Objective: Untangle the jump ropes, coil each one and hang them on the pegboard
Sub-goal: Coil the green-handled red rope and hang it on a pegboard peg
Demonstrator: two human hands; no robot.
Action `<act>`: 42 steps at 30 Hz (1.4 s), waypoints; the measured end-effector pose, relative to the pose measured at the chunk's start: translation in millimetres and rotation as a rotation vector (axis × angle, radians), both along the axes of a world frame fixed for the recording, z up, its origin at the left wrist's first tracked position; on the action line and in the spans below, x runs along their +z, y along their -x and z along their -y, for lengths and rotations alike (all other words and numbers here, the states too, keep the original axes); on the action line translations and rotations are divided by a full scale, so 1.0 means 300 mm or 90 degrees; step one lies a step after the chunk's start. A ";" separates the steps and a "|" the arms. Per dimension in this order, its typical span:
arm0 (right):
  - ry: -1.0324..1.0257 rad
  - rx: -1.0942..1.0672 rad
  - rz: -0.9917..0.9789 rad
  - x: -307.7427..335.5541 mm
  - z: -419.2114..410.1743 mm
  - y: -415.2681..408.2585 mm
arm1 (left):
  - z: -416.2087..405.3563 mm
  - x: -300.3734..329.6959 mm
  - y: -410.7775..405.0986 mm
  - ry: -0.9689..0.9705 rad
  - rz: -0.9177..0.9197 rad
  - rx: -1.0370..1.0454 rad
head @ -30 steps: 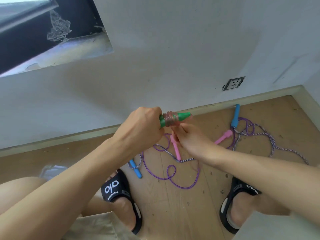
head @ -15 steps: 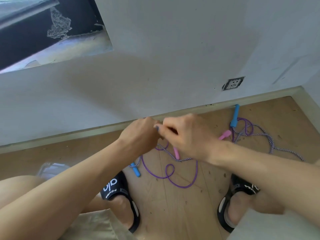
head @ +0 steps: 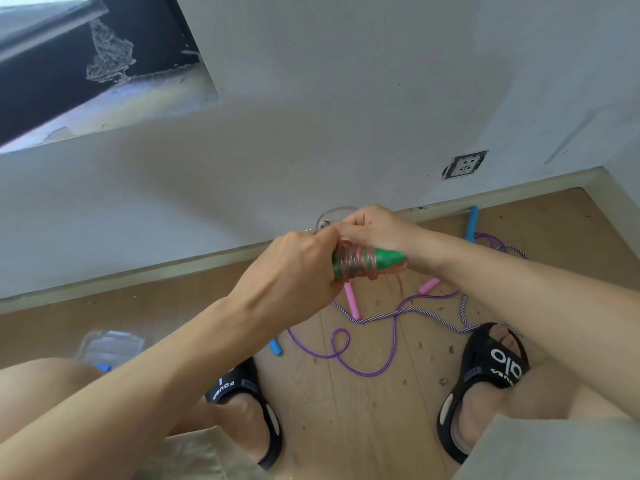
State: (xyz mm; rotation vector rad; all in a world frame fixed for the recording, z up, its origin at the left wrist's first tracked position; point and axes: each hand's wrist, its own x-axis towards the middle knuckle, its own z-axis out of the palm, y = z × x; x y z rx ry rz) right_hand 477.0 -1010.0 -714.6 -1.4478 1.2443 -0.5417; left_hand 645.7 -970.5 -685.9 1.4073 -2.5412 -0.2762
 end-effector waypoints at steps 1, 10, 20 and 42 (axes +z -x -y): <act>-0.022 -0.019 -0.022 -0.024 -0.007 -0.013 | 0.007 0.007 -0.006 -0.005 -0.011 0.013; 0.112 -0.064 -0.125 -0.047 -0.205 -0.084 | 0.101 -0.066 -0.057 -0.070 0.026 0.170; 0.418 -0.038 -0.191 0.041 -0.180 -0.033 | 0.108 -0.104 -0.063 -0.042 0.294 0.098; 0.317 -0.104 -0.100 0.045 -0.016 0.029 | -0.003 -0.038 0.034 -0.055 0.244 -0.035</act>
